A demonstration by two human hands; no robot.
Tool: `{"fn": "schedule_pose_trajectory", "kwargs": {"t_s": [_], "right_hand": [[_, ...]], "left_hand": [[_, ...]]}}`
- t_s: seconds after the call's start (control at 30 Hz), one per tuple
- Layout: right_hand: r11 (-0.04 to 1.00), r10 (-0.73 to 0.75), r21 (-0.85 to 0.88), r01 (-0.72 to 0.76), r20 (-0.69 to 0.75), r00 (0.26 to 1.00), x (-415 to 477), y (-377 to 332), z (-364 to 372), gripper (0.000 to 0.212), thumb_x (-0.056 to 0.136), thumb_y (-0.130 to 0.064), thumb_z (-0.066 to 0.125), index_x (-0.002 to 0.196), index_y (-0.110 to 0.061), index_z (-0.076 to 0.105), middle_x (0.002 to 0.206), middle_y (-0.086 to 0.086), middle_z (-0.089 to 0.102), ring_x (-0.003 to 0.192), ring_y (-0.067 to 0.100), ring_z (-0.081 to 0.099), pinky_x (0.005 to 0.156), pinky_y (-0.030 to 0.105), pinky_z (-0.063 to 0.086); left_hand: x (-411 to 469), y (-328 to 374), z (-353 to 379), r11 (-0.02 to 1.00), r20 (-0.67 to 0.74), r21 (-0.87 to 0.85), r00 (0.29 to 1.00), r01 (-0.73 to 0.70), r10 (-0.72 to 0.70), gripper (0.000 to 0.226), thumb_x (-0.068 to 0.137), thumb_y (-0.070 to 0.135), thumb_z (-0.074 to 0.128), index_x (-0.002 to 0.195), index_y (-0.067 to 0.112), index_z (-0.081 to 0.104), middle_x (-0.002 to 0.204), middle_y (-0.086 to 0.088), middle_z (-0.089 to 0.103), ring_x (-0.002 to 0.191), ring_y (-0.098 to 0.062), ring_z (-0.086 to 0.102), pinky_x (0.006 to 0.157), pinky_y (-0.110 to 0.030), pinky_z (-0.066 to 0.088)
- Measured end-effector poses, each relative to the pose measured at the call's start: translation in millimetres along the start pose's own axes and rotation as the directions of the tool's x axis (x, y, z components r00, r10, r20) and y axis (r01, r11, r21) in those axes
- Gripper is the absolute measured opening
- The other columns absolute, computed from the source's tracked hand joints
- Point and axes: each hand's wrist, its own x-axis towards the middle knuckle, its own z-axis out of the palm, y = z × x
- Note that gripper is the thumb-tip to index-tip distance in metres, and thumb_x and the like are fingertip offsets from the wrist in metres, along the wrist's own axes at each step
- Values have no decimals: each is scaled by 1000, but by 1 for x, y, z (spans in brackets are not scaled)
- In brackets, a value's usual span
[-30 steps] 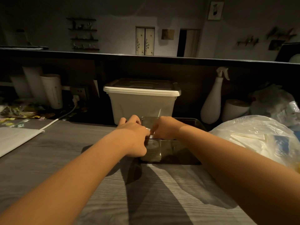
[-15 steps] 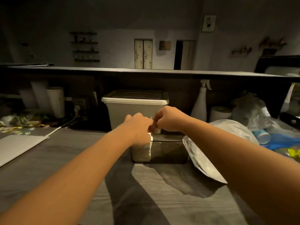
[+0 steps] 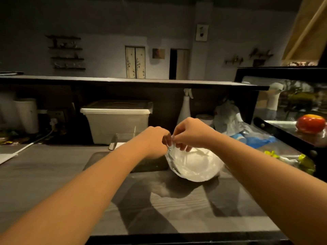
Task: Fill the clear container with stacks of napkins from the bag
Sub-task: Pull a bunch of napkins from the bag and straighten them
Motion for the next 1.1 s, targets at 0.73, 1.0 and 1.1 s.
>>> {"fn": "schedule_pose_trajectory", "kwargs": {"t_s": [0.73, 1.0, 1.1], "right_hand": [[953, -157, -280, 113, -138, 978, 12, 134, 32, 42, 85, -28, 63, 122, -47, 57, 135, -16, 55, 117, 9, 51, 101, 34, 45], [928, -245, -360, 95, -400, 883, 12, 133, 40, 22, 97, -27, 61, 115, -32, 72, 113, -12, 71, 99, 6, 61, 85, 19, 44], [916, -267, -390, 96, -413, 871, 11, 133, 41, 23, 98, -27, 60, 116, -34, 72, 114, -13, 72, 102, 5, 62, 85, 12, 37]], "left_hand": [[46, -19, 116, 949, -530, 65, 795, -308, 294, 74, 64, -19, 57, 128, 18, 63, 137, 4, 56, 117, -9, 38, 103, -31, 43], [45, -22, 115, 950, -529, 52, 798, -307, 287, 60, 76, -1, 59, 129, 27, 58, 139, 12, 49, 121, -3, 33, 102, -18, 31], [45, -21, 116, 946, -541, 41, 788, -322, 292, 60, 77, -2, 60, 129, 27, 58, 137, 12, 50, 122, -1, 33, 103, -17, 29]]}}
